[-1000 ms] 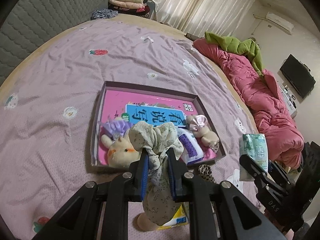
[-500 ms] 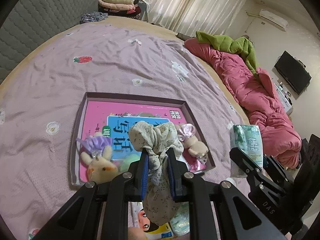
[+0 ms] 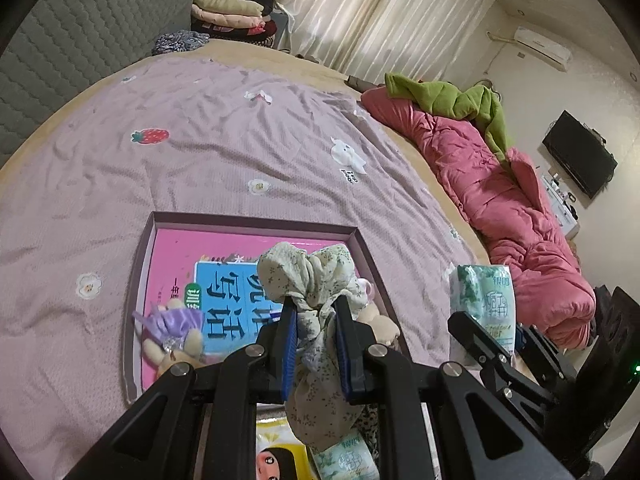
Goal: Organize soft objects
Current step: 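Carry the scrunchie with left tool while right tool carries the tissue pack over the tray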
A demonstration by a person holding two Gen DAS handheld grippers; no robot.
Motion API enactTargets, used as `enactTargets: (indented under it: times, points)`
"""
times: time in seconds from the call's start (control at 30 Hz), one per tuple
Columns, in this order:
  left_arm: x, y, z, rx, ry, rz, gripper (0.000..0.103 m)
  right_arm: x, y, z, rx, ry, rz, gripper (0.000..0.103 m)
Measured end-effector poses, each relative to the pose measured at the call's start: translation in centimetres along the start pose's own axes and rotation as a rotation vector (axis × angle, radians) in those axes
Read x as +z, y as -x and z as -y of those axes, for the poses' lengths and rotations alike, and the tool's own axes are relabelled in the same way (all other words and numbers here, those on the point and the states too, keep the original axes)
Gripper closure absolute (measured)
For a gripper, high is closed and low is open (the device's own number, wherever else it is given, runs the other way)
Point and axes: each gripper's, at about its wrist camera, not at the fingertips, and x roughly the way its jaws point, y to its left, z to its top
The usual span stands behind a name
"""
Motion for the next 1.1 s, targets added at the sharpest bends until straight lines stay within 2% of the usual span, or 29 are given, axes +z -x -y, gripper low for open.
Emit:
enactTargets:
  times: [0.2,0.6,1.1]
  points:
    - [-0.2,-1.9,0.0,0.002,-0.004,-0.037,0.085,0.2,-0.8,0.7,0.001,-0.011,-0.004,0.057]
    - [-2.8,-5.9,-0.5,0.018,-0.006,-0.133,0.085,-0.2,-2.0,2.0,-0.014,-0.024,-0.023,0.057]
    - [-4.8,-8.2,-0.6,0.014,-0.012,-0.199,0.085,-1.4,-4.2,2.2,-0.003,-0.033,-0.066,0.057]
